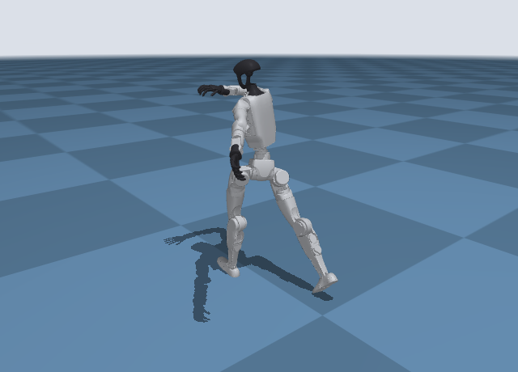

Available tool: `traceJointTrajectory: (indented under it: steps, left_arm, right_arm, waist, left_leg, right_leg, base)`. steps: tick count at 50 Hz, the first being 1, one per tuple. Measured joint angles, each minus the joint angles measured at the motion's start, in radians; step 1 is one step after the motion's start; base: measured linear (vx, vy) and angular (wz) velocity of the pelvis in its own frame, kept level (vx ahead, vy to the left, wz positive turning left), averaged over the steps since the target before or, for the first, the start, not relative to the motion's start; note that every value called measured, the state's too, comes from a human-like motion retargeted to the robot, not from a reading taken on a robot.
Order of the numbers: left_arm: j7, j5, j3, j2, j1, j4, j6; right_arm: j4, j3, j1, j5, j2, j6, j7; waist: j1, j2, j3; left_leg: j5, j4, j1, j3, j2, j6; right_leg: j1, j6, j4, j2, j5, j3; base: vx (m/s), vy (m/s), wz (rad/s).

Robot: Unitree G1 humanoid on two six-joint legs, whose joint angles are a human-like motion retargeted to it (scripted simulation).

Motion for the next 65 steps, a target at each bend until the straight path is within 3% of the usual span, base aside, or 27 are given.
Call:
traceJointTrajectory:
  steps: [2, 3, 5, 7, 10, 13, 15, 18, 22, 25, 28, 30, 33, 36, 38, 40, 43, 45, 48, 53, 55, 57, 60, 62, 65]
  left_arm:
    - [-0.021, 0.060, 0.019, 0.025, 0.056, -0.006, 0.023]
    - [-0.048, 0.094, 0.026, 0.021, 0.056, 0.002, 0.035]
    - [-0.104, 0.140, 0.032, -0.033, 0.011, 0.029, 0.073]
    - [-0.140, 0.202, 0.044, -0.112, -0.089, 0.057, 0.103]
    - [-0.111, 0.389, 0.032, -0.219, -0.273, 0.058, 0.126]
    - [-0.021, 0.658, -0.051, -0.315, -0.456, -0.020, 0.190]
    - [0.012, 0.799, -0.136, -0.376, -0.578, -0.096, 0.230]
    - [0.001, 0.884, -0.338, -0.443, -0.826, -0.214, 0.260]
    - [-0.043, 1.041, -0.638, -0.507, -1.263, -0.343, 0.253]
    - [-0.053, 1.124, -0.798, -0.544, -1.621, -0.454, 0.257]
    - [-0.015, 1.113, -0.787, -0.513, -1.876, -0.576, 0.340]
    - [0.002, 1.104, -0.720, -0.466, -1.954, -0.648, 0.402]
    - [-0.012, 1.133, -0.556, -0.390, -1.921, -0.730, 0.563]
    - [-0.028, 1.134, -0.455, -0.363, -1.719, -0.774, 0.607]
    - [-0.020, 1.147, -0.420, -0.360, -1.535, -0.766, 0.556]
    - [-0.016, 1.178, -0.400, -0.357, -1.340, -0.725, 0.445]
    - [-0.040, 1.195, -0.407, -0.343, -1.073, -0.581, 0.287]
    - [-0.068, 1.151, -0.441, -0.322, -0.921, -0.441, 0.241]
    - [-0.087, 0.914, -0.470, -0.294, -0.702, -0.200, 0.215]
    - [-0.073, 0.404, -0.217, -0.230, -0.313, 0.008, 0.121]
    - [-0.073, 0.266, -0.108, -0.179, -0.165, 0.016, 0.057]
    - [-0.104, 0.191, -0.068, -0.141, -0.067, 0.033, 0.021]
    - [-0.226, 0.175, -0.084, -0.115, -0.026, 0.064, 0.017]
    - [-0.311, 0.212, -0.136, -0.128, -0.073, 0.060, 0.058]
    - [-0.315, 0.262, -0.196, -0.176, -0.154, 0.006, 0.096]
  right_arm:
    - [-0.146, -0.051, 0.060, 0.082, -0.053, -0.021, 0.025]
    - [-0.207, -0.112, 0.135, 0.100, -0.065, -0.022, 0.064]
    - [-0.295, -0.253, 0.349, 0.108, -0.066, 0.000, 0.149]
    - [-0.306, -0.398, 0.637, 0.058, -0.016, 0.021, 0.235]
    - [-0.159, -0.596, 1.159, -0.098, 0.128, 0.012, 0.293]
    - [0.141, -0.798, 1.639, -0.191, 0.330, 0.018, 0.234]
    - [0.348, -0.931, 1.876, -0.203, 0.445, 0.044, 0.215]
    - [0.666, -1.102, 2.078, -0.192, 0.530, 0.134, 0.268]
    - [1.127, -1.272, 2.173, -0.224, 0.557, 0.266, 0.421]
    - [1.433, -1.407, 2.174, -0.256, 0.511, 0.346, 0.454]
    - [1.561, -1.483, 2.153, -0.269, 0.430, 0.413, 0.385]
    - [1.577, -1.483, 2.120, -0.210, 0.384, 0.429, 0.326]
    - [1.574, -1.477, 1.930, -0.021, 0.374, 0.467, 0.167]
    - [1.541, -1.389, 1.709, 0.118, 0.434, 0.438, 0.037]
    - [1.495, -1.295, 1.555, 0.110, 0.507, 0.403, -0.016]
    - [1.427, -1.170, 1.400, 0.028, 0.593, 0.361, -0.033]
    - [1.287, -0.964, 1.173, -0.168, 0.696, 0.312, 0.008]
    - [1.179, -0.833, 1.016, -0.276, 0.723, 0.290, 0.046]
    - [0.987, -0.642, 0.773, -0.328, 0.697, 0.229, 0.087]
    - [0.550, -0.305, 0.384, -0.260, 0.520, 0.082, 0.109]
    - [0.344, -0.207, 0.231, -0.211, 0.459, 0.038, 0.109]
    - [0.178, -0.168, 0.116, -0.196, 0.457, 0.011, 0.121]
    - [-0.018, -0.205, 0.016, -0.223, 0.535, -0.008, 0.235]
    - [-0.110, -0.261, 0.008, -0.228, 0.614, 0.003, 0.335]
    - [-0.219, -0.326, 0.094, -0.138, 0.724, 0.010, 0.425]
  waist:
    - [0.022, 0.005, 0.063]
    - [0.026, 0.008, 0.085]
    - [-0.004, -0.011, 0.117]
    - [-0.077, -0.010, 0.116]
    - [-0.217, 0.029, 0.042]
    - [-0.422, 0.121, -0.081]
    - [-0.594, 0.186, -0.144]
    - [-0.861, 0.234, -0.158]
    - [-1.042, 0.260, -0.129]
    - [-1.061, 0.294, -0.104]
    - [-1.053, 0.312, -0.052]
    - [-1.032, 0.314, -0.016]
    - [-1.008, 0.324, 0.068]
    - [-0.933, 0.350, 0.011]
    - [-0.852, 0.328, -0.032]
    - [-0.751, 0.270, -0.064]
    - [-0.568, 0.164, -0.084]
    - [-0.445, 0.117, -0.082]
    - [-0.291, 0.102, -0.066]
    - [-0.075, 0.080, -0.056]
    - [0.002, 0.076, -0.044]
    - [0.056, 0.092, -0.024]
    - [0.082, 0.155, 0.017]
    - [0.083, 0.178, 0.008]
    - [0.074, 0.233, -0.028]
  left_leg:
    - [-0.089, 0.112, 0.047, -0.025, -0.050, 0.071]
    - [-0.148, 0.174, 0.063, -0.041, -0.057, 0.094]
    - [-0.250, 0.259, 0.076, -0.065, -0.125, 0.129]
    - [-0.298, 0.274, 0.117, -0.103, -0.132, 0.105]
    - [-0.283, 0.206, 0.184, -0.169, -0.087, 0.047]
    - [-0.165, 0.102, 0.225, -0.277, -0.023, -0.014]
    - [-0.045, 0.045, 0.257, -0.370, 0.001, -0.062]
    - [0.159, -0.027, 0.360, -0.466, -0.006, -0.153]
    - [0.306, -0.066, 0.510, -0.344, 0.029, -0.241]
    - [0.274, -0.038, 0.591, -0.226, 0.058, -0.206]
    - [0.199, 0.024, 0.684, -0.208, 0.068, -0.114]
    - [0.184, 0.120, 0.728, -0.229, 0.071, -0.040]
    - [0.103, 0.544, 0.600, -0.316, 0.083, 0.027]
    - [-0.073, 0.947, 0.314, -0.358, 0.064, 0.076]
    - [-0.183, 1.029, 0.188, -0.332, 0.023, 0.115]
    - [-0.247, 0.986, 0.110, -0.281, -0.038, 0.148]
    - [-0.214, 0.717, 0.053, -0.195, -0.116, 0.156]
    - [-0.137, 0.458, 0.047, -0.158, -0.133, 0.126]
    - [-0.043, 0.115, 0.057, -0.093, -0.083, 0.046]
    - [-0.063, -0.101, -0.019, 0.110, -0.009, -0.085]
    - [-0.003, -0.104, -0.035, 0.118, -0.008, -0.091]
    - [0.064, -0.084, -0.005, 0.058, -0.037, -0.022]
    - [-0.009, 0.072, 0.046, -0.082, -0.056, 0.117]
    - [-0.096, 0.180, 0.016, -0.149, -0.067, 0.154]
    - [-0.122, 0.183, 0.048, -0.240, -0.145, 0.162]
  right_leg:
    - [-0.003, 0.000, 0.198, -0.007, 0.022, -0.065]
    - [-0.065, 0.000, 0.382, 0.005, 0.028, -0.113]
    - [-0.234, -0.012, 0.742, -0.065, -0.026, -0.208]
    - [-0.388, -0.120, 0.967, -0.076, -0.187, -0.280]
    - [-0.593, -0.212, 1.077, 0.048, -0.352, -0.339]
    - [-0.733, -0.225, 0.885, 0.188, -0.387, -0.450]
    - [-0.749, -0.212, 0.606, 0.242, -0.341, -0.513]
    - [-0.655, -0.173, 0.119, 0.224, -0.274, -0.561]
    - [-0.638, -0.097, -0.076, 0.184, -0.299, -0.540]
    - [-0.662, -0.113, -0.077, 0.166, -0.362, -0.499]
    - [-0.663, -0.160, 0.012, 0.151, -0.306, -0.479]
    - [-0.651, -0.211, 0.122, 0.161, -0.236, -0.472]
    - [-0.638, -0.256, 0.341, 0.218, -0.407, -0.431]
    - [-0.644, -0.239, 0.390, 0.267, -0.470, -0.383]
    - [-0.575, -0.205, 0.299, 0.265, -0.454, -0.333]
    - [-0.482, -0.161, 0.175, 0.232, -0.400, -0.273]
    - [-0.392, -0.108, 0.071, 0.167, -0.295, -0.167]
    - [-0.348, -0.086, 0.036, 0.147, -0.235, -0.096]
    - [-0.251, -0.058, -0.006, 0.160, -0.165, -0.021]
    - [-0.105, -0.001, -0.014, 0.160, -0.148, 0.046]
    - [-0.051, 0.000, 0.007, 0.166, -0.132, 0.067]
    - [0.002, 0.000, 0.061, 0.180, -0.069, 0.074]
    - [-0.038, 0.000, 0.388, 0.273, 0.038, -0.030]
    - [-0.260, 0.000, 0.766, 0.300, 0.042, -0.152]
    - [-0.531, 0.000, 1.103, 0.280, -0.074, -0.160]
  base:
    - [1.07, 0.57, 0.62]
    - [1.04, 0.51, 0.65]
    - [0.98, 0.56, 0.86]
    - [0.95, 0.39, 1.01]
    - [0.96, 0.25, 1.15]
    - [1.00, 0.15, 1.89]
    - [1.06, 0.02, 2.77]
    - [1.12, -0.16, 3.23]
    - [1.06, -0.35, 1.86]
    - [0.94, -0.41, 0.48]
    - [0.91, -0.44, -0.47]
    - [0.94, -0.44, -1.23]
    - [0.92, -0.38, -1.27]
    - [0.90, -0.26, -1.21]
    - [0.95, -0.18, -1.42]
    - [0.97, -0.13, -1.67]
    - [0.96, -0.03, -1.99]
    - [0.97, 0.11, -2.06]
    - [1.02, 0.24, -1.69]
    - [1.07, 0.34, -0.86]
    - [1.08, 0.33, -0.10]
    - [1.07, 0.38, 0.64]
    - [0.99, 0.23, 1.44]
    - [0.80, 0.27, 1.63]
    - [0.71, 0.69, 1.86]
